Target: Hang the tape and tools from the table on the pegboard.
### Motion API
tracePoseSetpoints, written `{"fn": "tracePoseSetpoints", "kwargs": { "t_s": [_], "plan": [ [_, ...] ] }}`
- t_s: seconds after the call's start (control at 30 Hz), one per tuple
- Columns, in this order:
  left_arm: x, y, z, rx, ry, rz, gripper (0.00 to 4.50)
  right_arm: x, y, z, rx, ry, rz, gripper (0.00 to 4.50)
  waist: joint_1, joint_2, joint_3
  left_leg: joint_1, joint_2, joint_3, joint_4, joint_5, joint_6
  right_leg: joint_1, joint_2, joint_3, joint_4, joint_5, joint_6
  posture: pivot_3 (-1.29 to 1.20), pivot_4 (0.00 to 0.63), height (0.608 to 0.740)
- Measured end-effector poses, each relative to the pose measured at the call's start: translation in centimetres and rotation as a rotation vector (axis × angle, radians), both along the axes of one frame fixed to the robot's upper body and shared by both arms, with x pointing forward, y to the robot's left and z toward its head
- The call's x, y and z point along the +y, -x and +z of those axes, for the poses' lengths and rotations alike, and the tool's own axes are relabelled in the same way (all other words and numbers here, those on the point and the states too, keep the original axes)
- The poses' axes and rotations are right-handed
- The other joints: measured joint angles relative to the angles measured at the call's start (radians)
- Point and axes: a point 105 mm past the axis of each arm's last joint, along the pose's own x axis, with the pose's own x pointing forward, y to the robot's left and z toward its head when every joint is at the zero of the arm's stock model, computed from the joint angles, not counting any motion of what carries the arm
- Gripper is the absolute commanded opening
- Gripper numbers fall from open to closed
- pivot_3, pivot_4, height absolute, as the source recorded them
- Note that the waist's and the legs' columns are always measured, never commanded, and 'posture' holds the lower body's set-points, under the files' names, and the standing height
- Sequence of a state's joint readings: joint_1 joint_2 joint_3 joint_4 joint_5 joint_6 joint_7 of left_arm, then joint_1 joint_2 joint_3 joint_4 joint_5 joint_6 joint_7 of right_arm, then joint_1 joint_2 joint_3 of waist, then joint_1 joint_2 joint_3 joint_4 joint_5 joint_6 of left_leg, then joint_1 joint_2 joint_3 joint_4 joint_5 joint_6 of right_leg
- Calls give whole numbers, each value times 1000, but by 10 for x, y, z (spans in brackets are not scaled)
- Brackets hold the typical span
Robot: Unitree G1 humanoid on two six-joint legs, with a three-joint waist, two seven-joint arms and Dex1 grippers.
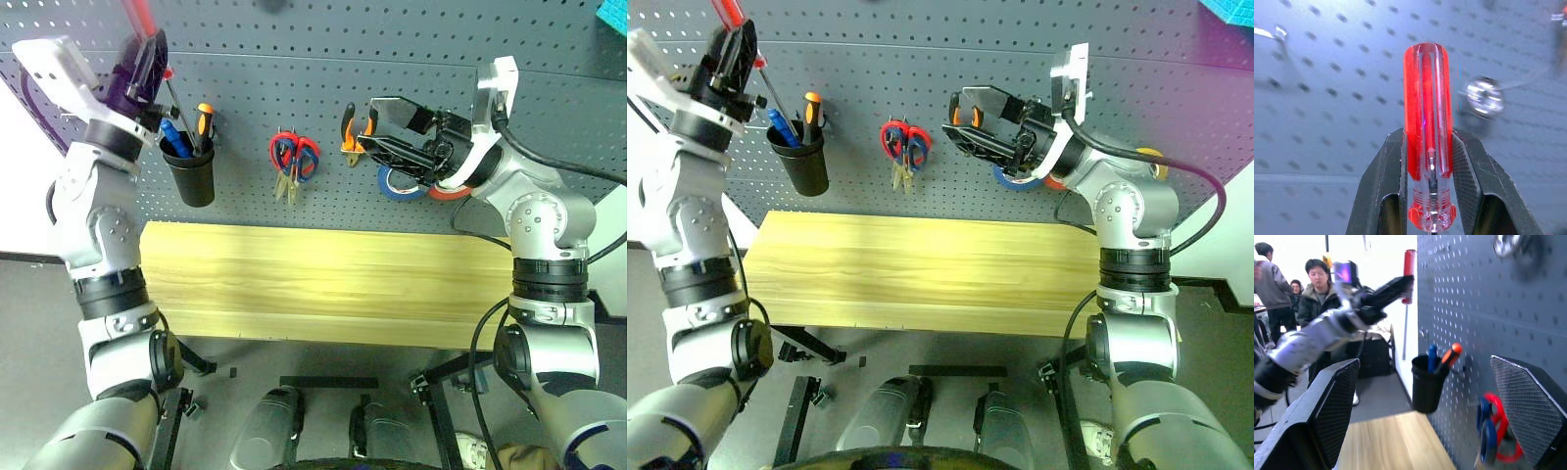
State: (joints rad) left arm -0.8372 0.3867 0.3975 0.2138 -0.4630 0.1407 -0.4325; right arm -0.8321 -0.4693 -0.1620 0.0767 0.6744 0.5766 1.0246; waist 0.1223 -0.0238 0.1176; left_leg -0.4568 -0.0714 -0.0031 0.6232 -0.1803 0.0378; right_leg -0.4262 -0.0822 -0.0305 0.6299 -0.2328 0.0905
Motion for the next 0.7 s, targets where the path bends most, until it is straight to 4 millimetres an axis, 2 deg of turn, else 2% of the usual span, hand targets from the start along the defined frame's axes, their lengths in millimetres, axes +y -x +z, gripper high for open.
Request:
{"fn": "tracePoseSetpoints", "kwargs": {
  "t_s": [0.2, 0.4, 0.5, 0.63, 0.7],
  "plan": [
    [3, -32, -24, 54, -76, 122, 900, 0, 3, -2, 18, -3, -11, 4500, -2, -1, -4, 0, 1, 0, 0, 0, 1, 0, 0, 1, 0, 0, -1, 93, 41, 733],
    [12, -38, -36, 57, -143, 237, 900, -2, 4, -4, 40, 5, -26, 4500, -7, -1, -4, 0, 1, 0, 0, -1, 1, -1, -3, 1, 1, 0, -1, 85, 48, 733],
    [18, -38, -36, 52, -185, 295, 900, -4, 5, -5, 42, 8, -35, 4500, -10, -1, -4, 0, 1, 0, 0, -1, 1, -1, -4, 1, 1, 1, -1, 85, 49, 733],
    [17, -37, -35, 39, -212, 311, 900, -5, 4, -7, 49, 8, -43, 4500, -10, -1, -4, 0, 1, 0, 1, -1, 1, -1, -4, 1, 1, 1, -1, 87, 51, 733],
    [18, -39, -39, 57, -216, 321, 1643, -5, 4, -7, 50, 9, -43, 4500, -10, 0, -4, 0, 1, 0, 2, -1, 2, -1, -4, 1, 1, 1, -1, 88, 52, 733]
  ]
}}
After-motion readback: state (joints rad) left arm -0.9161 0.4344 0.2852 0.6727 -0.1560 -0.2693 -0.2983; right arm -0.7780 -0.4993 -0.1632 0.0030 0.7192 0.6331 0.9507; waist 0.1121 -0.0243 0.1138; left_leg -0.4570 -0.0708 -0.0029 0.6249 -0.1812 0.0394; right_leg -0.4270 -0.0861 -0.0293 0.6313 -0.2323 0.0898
